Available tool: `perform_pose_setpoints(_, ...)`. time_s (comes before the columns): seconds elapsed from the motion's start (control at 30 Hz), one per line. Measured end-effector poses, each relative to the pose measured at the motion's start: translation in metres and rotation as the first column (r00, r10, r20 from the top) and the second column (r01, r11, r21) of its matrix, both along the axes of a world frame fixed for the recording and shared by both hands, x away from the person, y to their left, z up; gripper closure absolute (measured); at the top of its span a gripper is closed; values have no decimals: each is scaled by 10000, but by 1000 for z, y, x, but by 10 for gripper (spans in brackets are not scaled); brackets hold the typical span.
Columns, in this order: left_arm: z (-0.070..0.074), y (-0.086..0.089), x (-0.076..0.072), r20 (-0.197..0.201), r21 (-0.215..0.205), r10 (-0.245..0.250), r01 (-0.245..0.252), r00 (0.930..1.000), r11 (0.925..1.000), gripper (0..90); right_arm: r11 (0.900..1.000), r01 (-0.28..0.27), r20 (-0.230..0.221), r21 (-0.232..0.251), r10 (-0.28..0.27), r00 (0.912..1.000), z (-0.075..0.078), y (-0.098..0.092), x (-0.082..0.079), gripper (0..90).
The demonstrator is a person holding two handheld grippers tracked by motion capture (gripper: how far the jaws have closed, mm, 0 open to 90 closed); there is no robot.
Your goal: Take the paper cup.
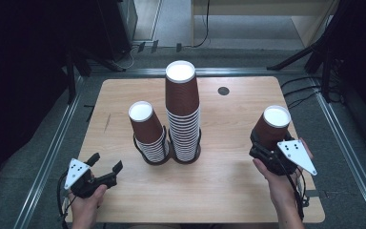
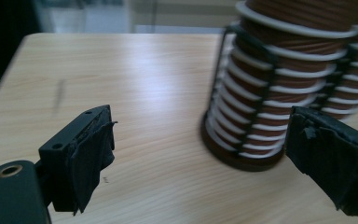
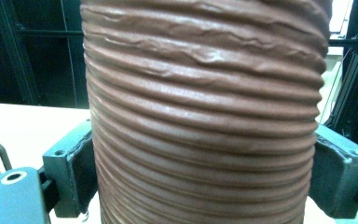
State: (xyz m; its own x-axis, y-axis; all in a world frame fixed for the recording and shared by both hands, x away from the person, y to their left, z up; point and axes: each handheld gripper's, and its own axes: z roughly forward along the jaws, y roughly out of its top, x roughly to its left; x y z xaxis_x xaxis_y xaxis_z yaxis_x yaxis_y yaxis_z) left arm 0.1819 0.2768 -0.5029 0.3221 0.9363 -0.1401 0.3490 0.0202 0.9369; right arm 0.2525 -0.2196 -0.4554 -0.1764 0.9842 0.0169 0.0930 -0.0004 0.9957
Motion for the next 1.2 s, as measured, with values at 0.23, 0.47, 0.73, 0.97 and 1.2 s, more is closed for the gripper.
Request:
perform_pose_setpoints(0.23,10,-35,-2,266,-123,-1020,1023,9944,9947,34,9999,-121,-297,-73,119,9995,-8,1,-6,115)
perform_pose_setpoints(0.47,15,-57,3,242,-89,-1537,1539,9878,9880,18,9985,-311,-336,-440,297,9990,-12,8,-14,113)
perform_pose_setpoints(0.73,20,-81,5,408,-108,-1932,1938,9803,9810,0,9953,-662,-604,-712,620,9963,-23,23,-19,112)
perform_pose_setpoints(0.97,40,-114,8,694,-64,-2830,2841,9566,9588,0,9844,-859,-635,-1538,769,9950,-36,34,-18,112)
perform_pose_setpoints(1.2,41,-128,6,605,-136,-3272,3286,9430,9444,0,9719,-767,-448,-2223,684,9967,-46,36,-21,113)
